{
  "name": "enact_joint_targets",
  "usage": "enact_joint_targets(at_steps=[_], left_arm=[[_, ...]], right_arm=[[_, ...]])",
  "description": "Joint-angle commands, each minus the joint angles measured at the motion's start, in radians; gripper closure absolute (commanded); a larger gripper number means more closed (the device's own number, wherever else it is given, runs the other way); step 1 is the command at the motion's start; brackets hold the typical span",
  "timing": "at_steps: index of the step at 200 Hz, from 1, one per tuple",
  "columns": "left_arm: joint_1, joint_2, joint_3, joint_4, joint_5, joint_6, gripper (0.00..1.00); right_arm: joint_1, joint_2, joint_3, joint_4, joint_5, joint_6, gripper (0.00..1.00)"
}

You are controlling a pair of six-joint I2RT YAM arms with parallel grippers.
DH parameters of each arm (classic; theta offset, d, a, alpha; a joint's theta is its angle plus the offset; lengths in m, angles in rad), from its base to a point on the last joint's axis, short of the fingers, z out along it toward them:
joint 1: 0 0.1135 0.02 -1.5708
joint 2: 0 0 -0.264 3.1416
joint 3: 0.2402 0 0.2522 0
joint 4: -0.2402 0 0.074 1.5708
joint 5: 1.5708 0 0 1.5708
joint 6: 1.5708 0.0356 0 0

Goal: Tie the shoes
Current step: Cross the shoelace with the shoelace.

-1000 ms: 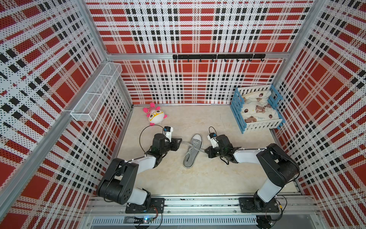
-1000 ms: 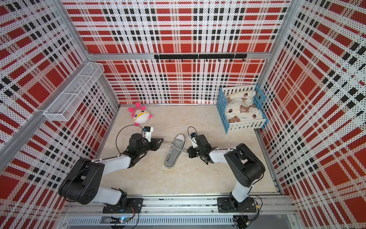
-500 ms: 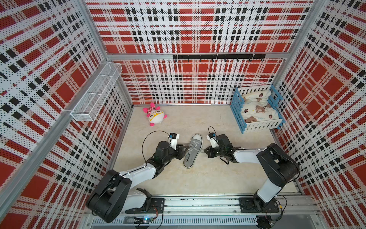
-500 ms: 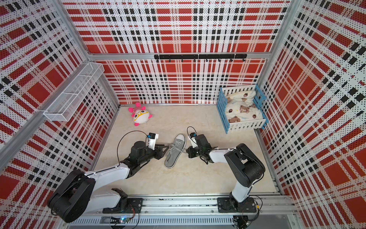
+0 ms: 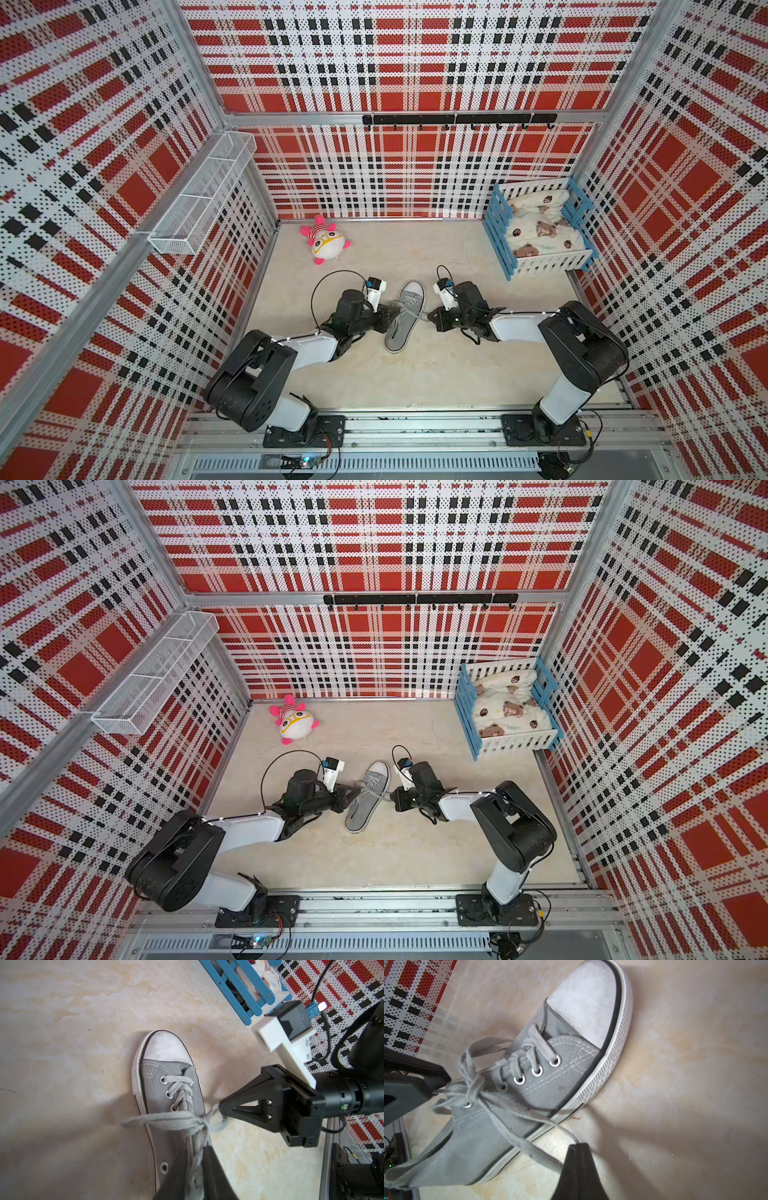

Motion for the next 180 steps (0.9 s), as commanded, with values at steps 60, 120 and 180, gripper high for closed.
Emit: enact_joint_targets(at_steps=[60,120,180], left_arm=[[0.007,0.0,-0.008,0.018,0.027,-0.006,0.79],[0.015,0.007,-0.015,0.019,0.018,-0.005,0.79],[0.022,0.009,-0.026,0.019,0.02,-0.041,0.77]], right_arm=[[-0.006,-0.025,0.017,-0.016,-0.004,-0.017,1.0],[-0.006,-0.018,0.03,-0.018,-0.01,-0.018,1.0],[-0.006,-0.018,0.026,-0.018,-0.014,-0.018,1.0]])
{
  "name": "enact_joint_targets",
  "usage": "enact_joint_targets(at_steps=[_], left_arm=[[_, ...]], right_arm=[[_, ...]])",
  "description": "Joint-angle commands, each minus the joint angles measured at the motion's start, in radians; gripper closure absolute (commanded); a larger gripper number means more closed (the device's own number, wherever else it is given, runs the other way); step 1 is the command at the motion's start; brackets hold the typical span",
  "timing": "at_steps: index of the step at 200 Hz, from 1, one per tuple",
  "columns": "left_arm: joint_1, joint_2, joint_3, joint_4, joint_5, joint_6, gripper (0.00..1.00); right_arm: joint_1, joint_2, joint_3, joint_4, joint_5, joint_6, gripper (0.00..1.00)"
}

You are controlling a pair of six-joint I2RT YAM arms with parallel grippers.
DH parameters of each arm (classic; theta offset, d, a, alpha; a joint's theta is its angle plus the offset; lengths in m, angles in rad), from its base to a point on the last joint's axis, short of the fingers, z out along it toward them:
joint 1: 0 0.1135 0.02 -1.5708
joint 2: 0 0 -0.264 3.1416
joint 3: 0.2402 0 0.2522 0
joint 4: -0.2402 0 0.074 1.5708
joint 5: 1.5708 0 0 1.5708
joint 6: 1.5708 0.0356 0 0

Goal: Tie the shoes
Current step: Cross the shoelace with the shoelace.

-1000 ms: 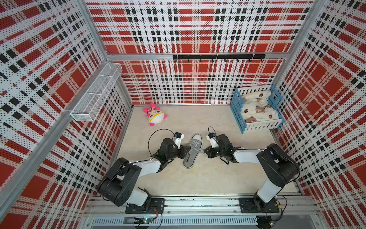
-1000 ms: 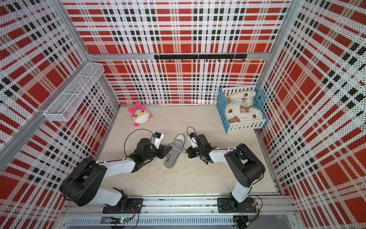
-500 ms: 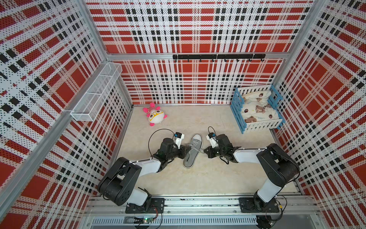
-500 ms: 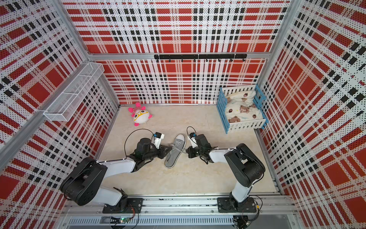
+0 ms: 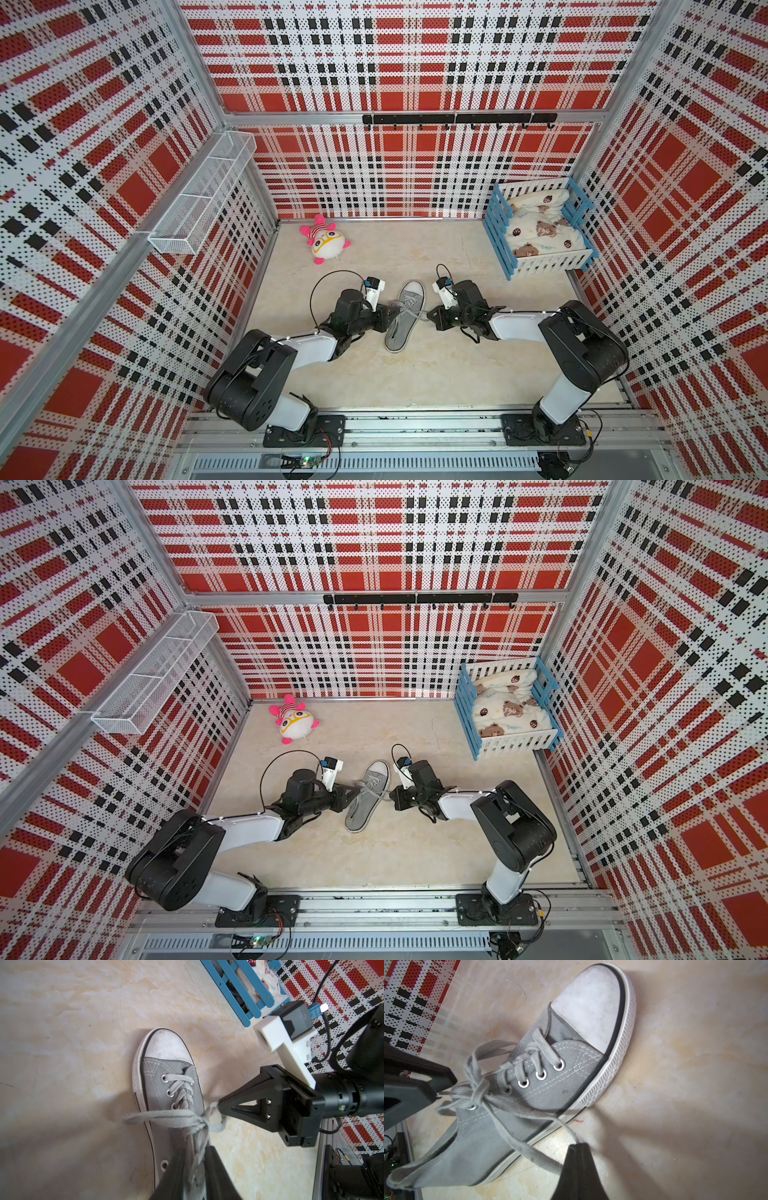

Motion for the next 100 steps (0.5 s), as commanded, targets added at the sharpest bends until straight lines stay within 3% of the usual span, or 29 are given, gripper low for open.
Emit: enact_joint_targets(at_steps=[1,36,100], left_arm=[[0.006,0.009,-0.017,0.013,0.003,-0.009,0.77],[0.008,0.015,-0.021,0.012,0.004,-0.015,0.76],[0.011,-0.002,-0.02,0.012,0.011,-0.021,0.97]], right_arm=[[-0.006,-0.018,0.014,-0.008,-0.011,-0.013,1.0],[-0.006,-0.015,0.013,-0.004,-0.013,-0.011,1.0],[-0.006,-0.014,0.008,-0.002,-0.011,-0.011,1.0]])
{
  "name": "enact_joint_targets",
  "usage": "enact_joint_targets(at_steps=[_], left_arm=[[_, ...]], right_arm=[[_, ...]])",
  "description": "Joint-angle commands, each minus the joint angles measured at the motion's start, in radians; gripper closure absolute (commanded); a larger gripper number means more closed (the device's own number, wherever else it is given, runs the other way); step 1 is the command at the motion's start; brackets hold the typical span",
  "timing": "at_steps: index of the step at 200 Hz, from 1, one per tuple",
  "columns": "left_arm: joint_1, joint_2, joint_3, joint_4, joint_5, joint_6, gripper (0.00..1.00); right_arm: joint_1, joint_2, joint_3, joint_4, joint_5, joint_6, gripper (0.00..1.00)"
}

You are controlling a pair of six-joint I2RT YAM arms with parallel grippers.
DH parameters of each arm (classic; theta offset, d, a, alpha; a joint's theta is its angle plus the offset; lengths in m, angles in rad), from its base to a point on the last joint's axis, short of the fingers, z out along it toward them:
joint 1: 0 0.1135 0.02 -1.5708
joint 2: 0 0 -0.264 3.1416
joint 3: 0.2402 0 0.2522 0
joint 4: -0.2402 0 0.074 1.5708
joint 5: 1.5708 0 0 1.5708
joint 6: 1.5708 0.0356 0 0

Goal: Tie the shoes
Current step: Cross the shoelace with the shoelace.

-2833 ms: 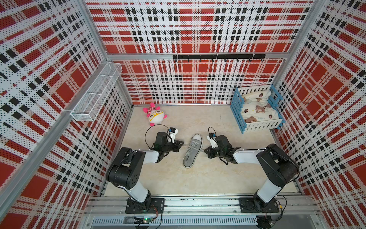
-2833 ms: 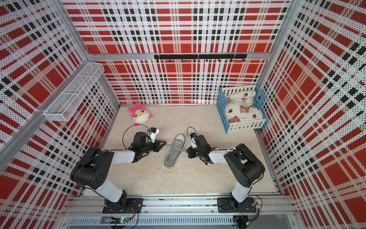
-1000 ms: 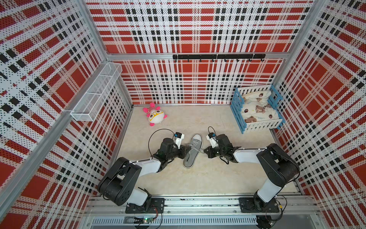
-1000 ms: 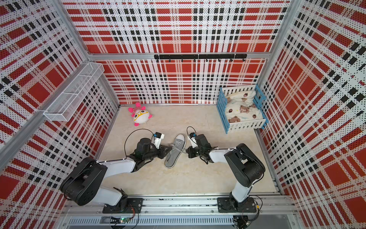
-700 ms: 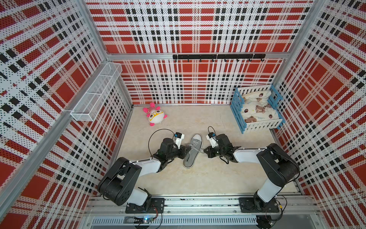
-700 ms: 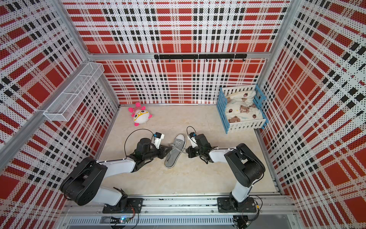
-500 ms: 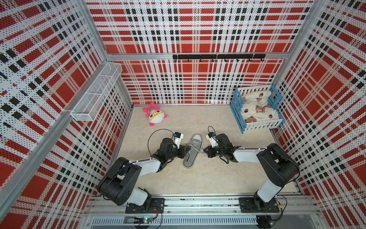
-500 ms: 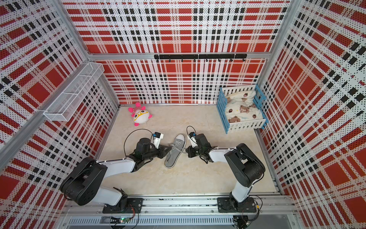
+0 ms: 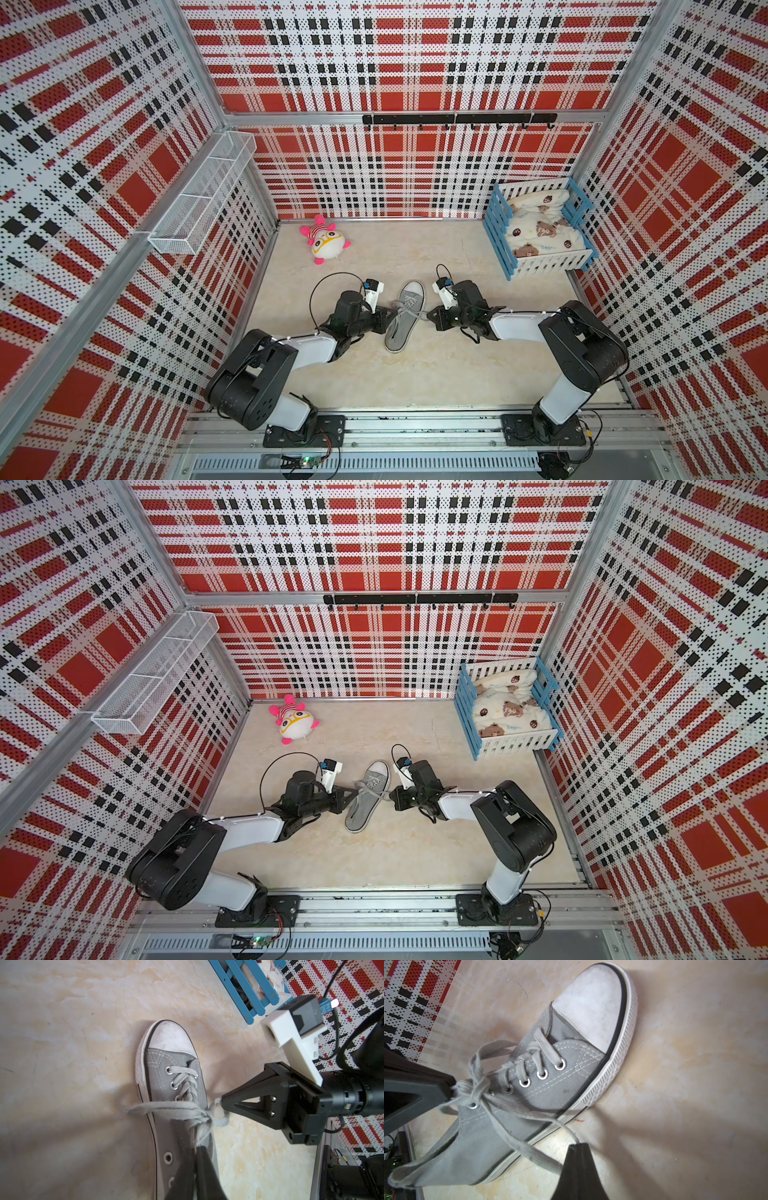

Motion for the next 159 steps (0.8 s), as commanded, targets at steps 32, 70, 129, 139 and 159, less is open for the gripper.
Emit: enact_joint_targets(at_steps=[32,70,129,139,159], left_arm=[[0.013,-0.029,-0.021,0.013,-0.003,0.001,1.0],[0.017,-0.056,-0.02,0.013,-0.007,0.0,1.0],[0.016,-0.076,-0.016,0.013,-0.007,0.005,1.0],[0.016,-0.076,-0.017,0.013,-0.007,0.005,1.0],[0.013,-0.077,-0.016,0.013,-0.008,0.007,1.0]], right_arm=[[-0.006,-0.017,0.007,-0.002,-0.001,-0.014,1.0],[-0.006,-0.041,0.013,-0.019,0.019,-0.035,1.0],[-0.006,-0.129,0.03,-0.074,0.067,-0.096,0.85],[-0.006,-0.144,0.033,-0.078,0.074,-0.108,0.8],[-0.006,-0.166,0.034,-0.08,0.085,-0.129,0.58]])
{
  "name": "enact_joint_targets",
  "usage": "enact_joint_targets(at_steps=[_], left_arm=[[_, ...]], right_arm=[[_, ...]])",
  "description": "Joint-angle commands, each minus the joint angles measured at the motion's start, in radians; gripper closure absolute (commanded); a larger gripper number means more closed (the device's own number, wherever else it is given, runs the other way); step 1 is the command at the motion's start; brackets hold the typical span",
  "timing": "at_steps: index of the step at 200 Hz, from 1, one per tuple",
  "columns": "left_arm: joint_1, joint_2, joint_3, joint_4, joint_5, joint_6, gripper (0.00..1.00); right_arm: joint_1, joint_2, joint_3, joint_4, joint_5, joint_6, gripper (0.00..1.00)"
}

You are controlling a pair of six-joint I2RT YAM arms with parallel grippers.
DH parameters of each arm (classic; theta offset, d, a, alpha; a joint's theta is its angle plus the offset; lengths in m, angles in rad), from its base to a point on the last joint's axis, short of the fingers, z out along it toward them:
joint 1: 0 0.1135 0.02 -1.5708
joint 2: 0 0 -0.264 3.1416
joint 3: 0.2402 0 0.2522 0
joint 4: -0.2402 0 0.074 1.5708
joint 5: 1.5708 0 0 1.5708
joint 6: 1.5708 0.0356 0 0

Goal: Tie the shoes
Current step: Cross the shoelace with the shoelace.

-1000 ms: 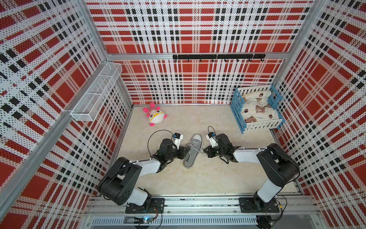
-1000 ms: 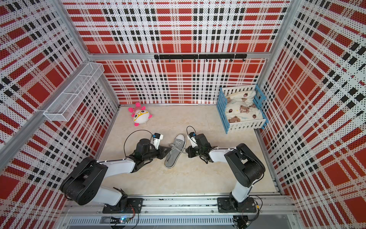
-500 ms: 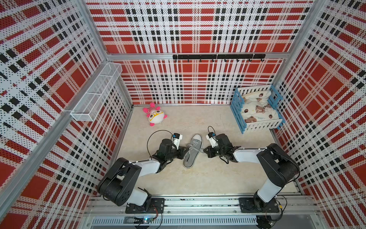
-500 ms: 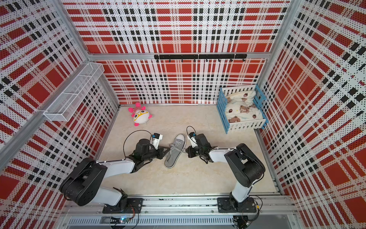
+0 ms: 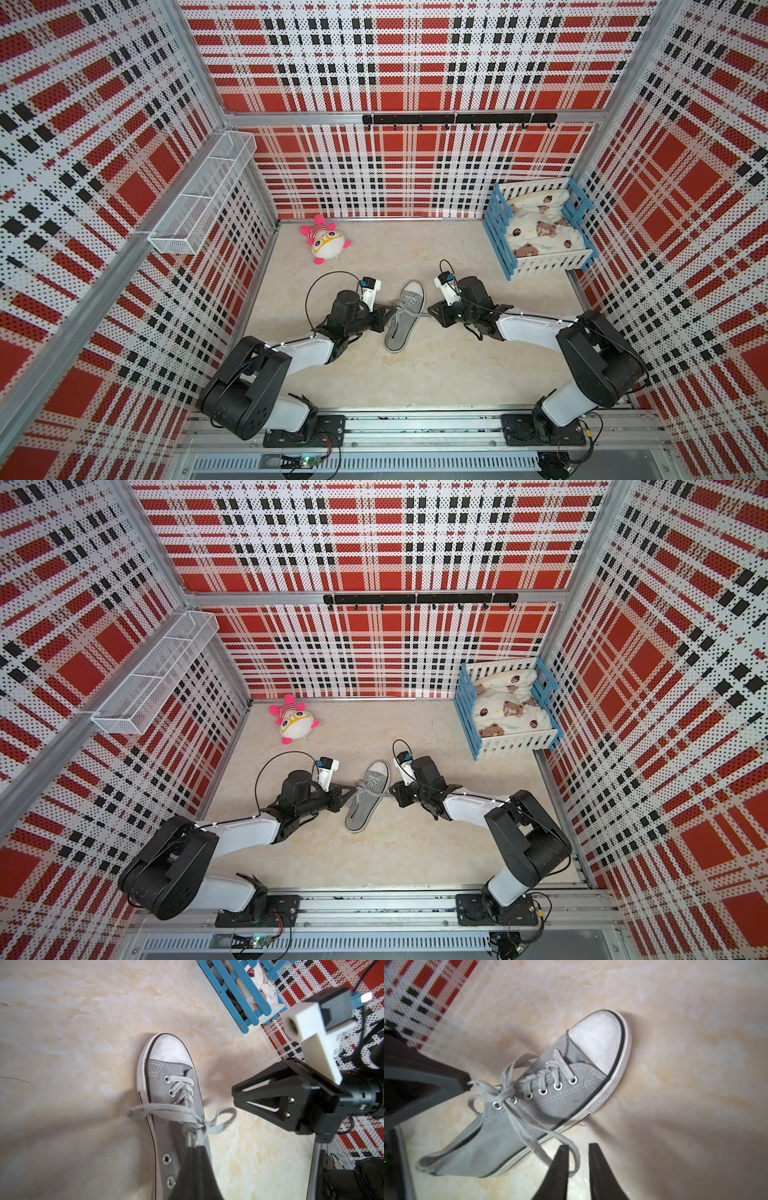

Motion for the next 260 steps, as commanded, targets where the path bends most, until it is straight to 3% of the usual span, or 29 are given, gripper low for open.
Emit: enact_joint_targets(at_steps=[1,42,73,110,156,218,260], left_arm=[[0.001,-0.023,-0.006,0.013,-0.006,0.008,1.0],[-0.005,-0.034,-0.009,0.013,-0.014,0.006,1.0],[-0.006,-0.044,-0.009,0.014,-0.017,0.001,1.0],[-0.001,-0.053,-0.012,0.014,-0.018,-0.002,1.0],[0.003,-0.061,-0.012,0.013,-0.02,-0.002,1.0],[0.004,-0.08,-0.017,0.013,-0.029,-0.006,1.0],[0.02,-0.103,-0.025,0.014,-0.051,-0.019,1.0]], right_arm=[[-0.005,-0.047,0.025,-0.019,0.032,-0.048,0.57],[0.03,-0.046,0.042,0.051,-0.045,-0.121,0.48],[0.08,0.045,0.123,0.071,-0.106,-0.219,0.49],[0.089,0.148,0.201,0.071,-0.202,-0.248,0.52],[0.091,0.203,0.225,0.053,-0.234,-0.263,0.57],[0.092,0.247,0.243,0.037,-0.221,-0.27,0.7],[0.093,0.239,0.221,0.023,-0.182,-0.267,0.88]])
